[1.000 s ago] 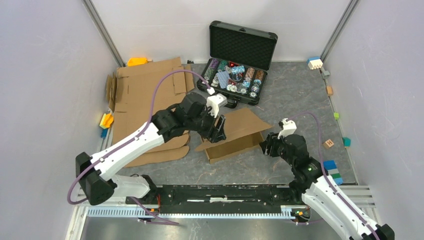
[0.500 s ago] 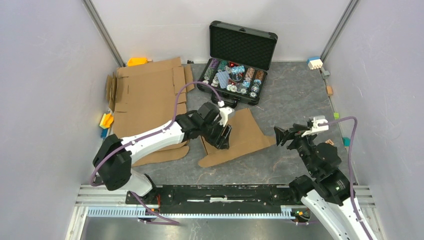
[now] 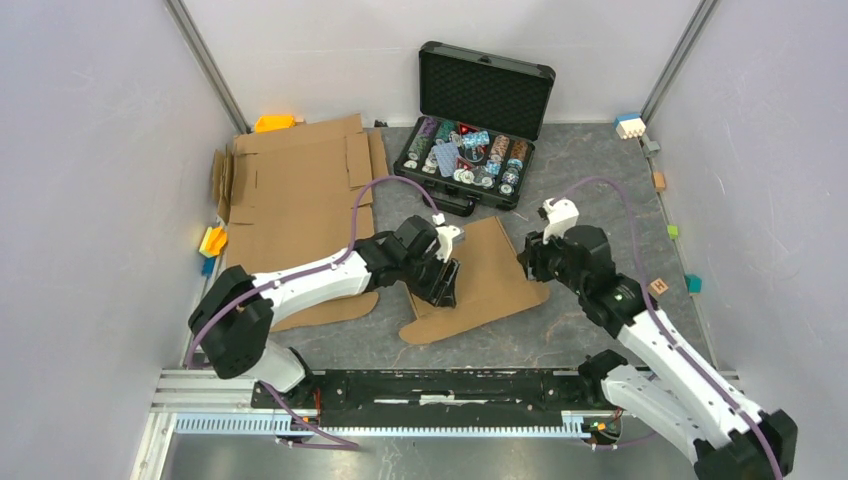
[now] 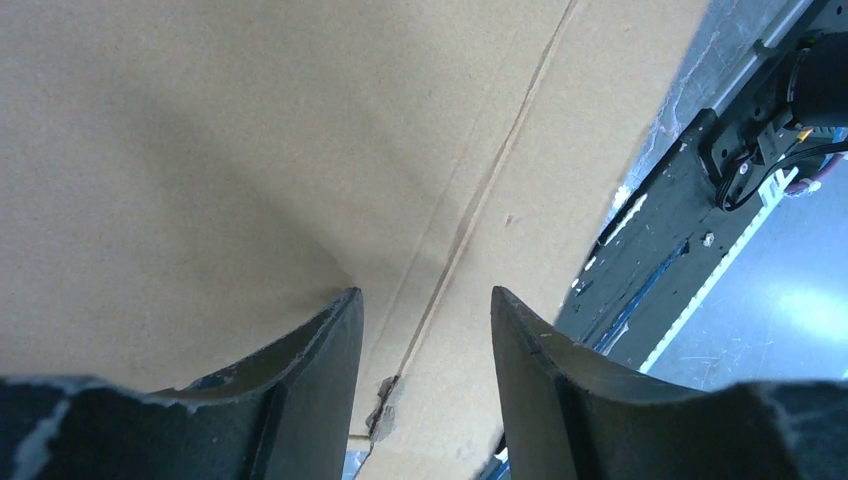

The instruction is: Fold the paper box

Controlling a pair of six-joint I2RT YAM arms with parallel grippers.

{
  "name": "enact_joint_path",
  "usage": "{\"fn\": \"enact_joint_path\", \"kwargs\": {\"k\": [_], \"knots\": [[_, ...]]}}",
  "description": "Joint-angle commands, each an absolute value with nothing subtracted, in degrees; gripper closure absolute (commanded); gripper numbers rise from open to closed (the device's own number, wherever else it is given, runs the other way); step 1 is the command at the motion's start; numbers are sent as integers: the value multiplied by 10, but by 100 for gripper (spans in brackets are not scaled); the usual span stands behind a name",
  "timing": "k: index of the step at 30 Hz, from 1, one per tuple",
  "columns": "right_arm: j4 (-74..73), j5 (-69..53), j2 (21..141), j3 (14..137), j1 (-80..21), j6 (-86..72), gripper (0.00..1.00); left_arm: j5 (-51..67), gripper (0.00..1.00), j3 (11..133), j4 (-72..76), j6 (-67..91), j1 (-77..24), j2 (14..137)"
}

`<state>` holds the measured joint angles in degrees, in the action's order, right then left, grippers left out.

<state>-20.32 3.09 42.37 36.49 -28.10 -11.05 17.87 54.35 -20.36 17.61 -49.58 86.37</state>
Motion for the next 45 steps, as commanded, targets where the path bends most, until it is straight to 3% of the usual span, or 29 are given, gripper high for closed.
{"fn": "enact_joint_path", "kwargs": {"k": [1, 6, 8, 16, 25, 27, 30, 33, 35, 38, 45], "knots": [[-169, -24, 471, 336, -283, -122, 59, 162, 43, 548, -214, 190, -498, 807], [-131, -19, 497, 274, -282, -138, 79, 125, 40, 531, -223, 198, -497, 743], [-113, -15, 500, 246, -281, -140, 85, 123, 45, 514, -220, 202, -495, 735], [-101, -7, 511, 224, -276, -141, 90, 141, 75, 456, -175, 235, -488, 783], [-138, 35, 488, 295, -276, -110, 83, 116, 84, 459, -199, 235, -487, 765], [-141, 42, 503, 304, -275, -102, 79, 113, 83, 460, -204, 238, -487, 747], [-140, 43, 529, 313, -270, -96, 61, 97, 81, 438, -192, 258, -487, 695], [-120, 21, 546, 308, -253, -100, 46, 50, 63, 403, -192, 286, -485, 634], [-101, -29, 560, 301, -226, -104, 45, 23, 53, 379, -198, 298, -478, 600], [-68, -100, 575, 291, -194, -117, 43, 49, 48, 348, -194, 310, -443, 578], [-4, -204, 600, 261, -174, -149, 43, 115, 43, 311, -117, 339, -367, 609]]}}
